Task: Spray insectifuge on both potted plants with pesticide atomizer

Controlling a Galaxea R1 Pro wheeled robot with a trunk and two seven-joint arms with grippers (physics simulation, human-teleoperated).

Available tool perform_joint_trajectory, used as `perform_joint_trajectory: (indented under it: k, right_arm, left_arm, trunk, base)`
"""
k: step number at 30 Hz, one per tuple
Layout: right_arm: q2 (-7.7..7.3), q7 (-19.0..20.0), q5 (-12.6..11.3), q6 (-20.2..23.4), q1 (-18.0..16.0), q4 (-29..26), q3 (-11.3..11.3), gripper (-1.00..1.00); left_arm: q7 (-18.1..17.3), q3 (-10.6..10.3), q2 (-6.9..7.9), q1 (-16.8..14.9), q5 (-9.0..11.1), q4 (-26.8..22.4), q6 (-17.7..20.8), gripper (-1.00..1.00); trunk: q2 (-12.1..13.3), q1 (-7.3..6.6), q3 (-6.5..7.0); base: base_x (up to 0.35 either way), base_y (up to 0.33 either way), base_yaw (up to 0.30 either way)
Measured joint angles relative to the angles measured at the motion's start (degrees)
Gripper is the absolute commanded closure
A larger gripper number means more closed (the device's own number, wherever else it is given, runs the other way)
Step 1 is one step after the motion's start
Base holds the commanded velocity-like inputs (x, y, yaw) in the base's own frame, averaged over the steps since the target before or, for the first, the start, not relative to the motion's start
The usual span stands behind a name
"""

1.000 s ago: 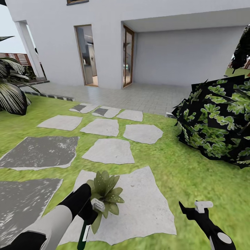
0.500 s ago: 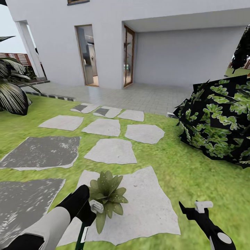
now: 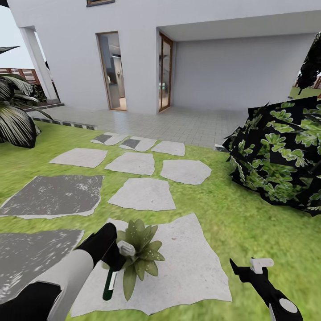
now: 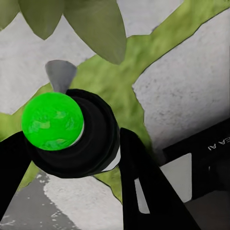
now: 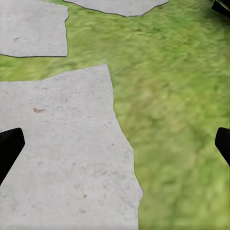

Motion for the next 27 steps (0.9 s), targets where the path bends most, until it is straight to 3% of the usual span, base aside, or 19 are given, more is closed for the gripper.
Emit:
perform_joint_trajectory:
  k: [8,17,27]
  right_arm:
    - [0.0,0.0,0.0,0.0,0.0,0.0,0.0,-1.0]
    - [0.0,0.0,0.0,0.0,0.0,0.0,0.0,-1.0]
    - [0.0,0.0,0.0,0.0,0.0,0.0,0.0,-1.0]
  left_arm:
    - [0.0,0.0,1.96,0.1,0.0,0.1,0.0,1.0]
    - [0.0,0.0,1.74,-1.4,0.1,0.1,0.1,1.0]
    - [0.0,-0.2,2.18,-0.7,-0.1,1.7,0.0,1.0]
  trunk:
    - [0.0,0.0,0.0]
    - [0.0,0.0,0.0]
    - [0.0,0.0,0.0]
  base:
    - [0.0,0.0,0.0]
    - [0.0,0.0,0.0]
    - [0.0,0.0,0.0]
